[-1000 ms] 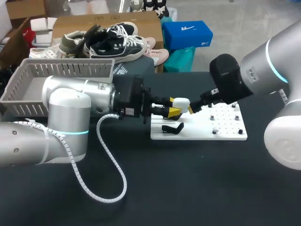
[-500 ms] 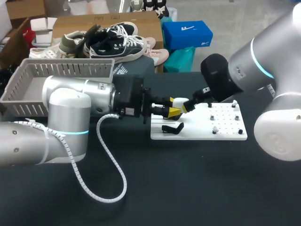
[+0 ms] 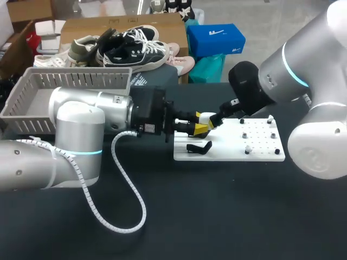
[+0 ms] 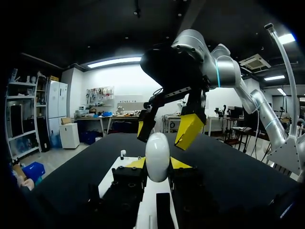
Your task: Pick up each earbud case from the left stands, insert the matching earbuds, close the lid, and place the case in the box.
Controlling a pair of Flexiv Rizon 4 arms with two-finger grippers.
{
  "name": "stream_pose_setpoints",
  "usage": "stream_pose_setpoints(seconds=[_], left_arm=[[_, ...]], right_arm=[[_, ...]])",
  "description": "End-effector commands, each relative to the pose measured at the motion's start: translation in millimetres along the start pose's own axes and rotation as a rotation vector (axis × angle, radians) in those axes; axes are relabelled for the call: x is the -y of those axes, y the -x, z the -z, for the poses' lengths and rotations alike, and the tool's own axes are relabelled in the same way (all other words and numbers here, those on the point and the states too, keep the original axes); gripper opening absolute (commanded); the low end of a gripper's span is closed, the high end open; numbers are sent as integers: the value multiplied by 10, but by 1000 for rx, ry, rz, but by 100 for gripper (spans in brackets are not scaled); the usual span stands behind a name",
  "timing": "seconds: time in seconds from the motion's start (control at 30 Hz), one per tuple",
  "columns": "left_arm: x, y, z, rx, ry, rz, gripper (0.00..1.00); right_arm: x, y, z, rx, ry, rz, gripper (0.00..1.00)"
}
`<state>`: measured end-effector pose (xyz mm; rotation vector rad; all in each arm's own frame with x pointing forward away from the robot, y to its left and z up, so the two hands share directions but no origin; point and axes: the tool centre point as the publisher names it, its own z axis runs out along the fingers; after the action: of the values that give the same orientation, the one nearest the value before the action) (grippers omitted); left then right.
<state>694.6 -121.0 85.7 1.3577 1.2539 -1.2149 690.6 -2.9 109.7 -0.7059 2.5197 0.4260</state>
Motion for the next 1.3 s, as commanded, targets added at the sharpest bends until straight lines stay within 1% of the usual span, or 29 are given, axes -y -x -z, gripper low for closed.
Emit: stream_pose_setpoints(seconds=[0.03, 0.93, 1.13, 1.3], left_arm=[[-8, -8, 1, 3, -1, -1, 0], [-8, -8, 1, 3, -1, -1, 0], [-8, -8, 1, 3, -1, -1, 0], [-8, -8, 1, 3, -1, -1, 0]], right_arm=[[7, 8, -16, -3, -7, -5, 100], [33, 80, -35, -1, -10, -8, 100], [56, 134, -20, 3, -5, -15, 100], [94, 225, -1, 13, -13, -20, 100]])
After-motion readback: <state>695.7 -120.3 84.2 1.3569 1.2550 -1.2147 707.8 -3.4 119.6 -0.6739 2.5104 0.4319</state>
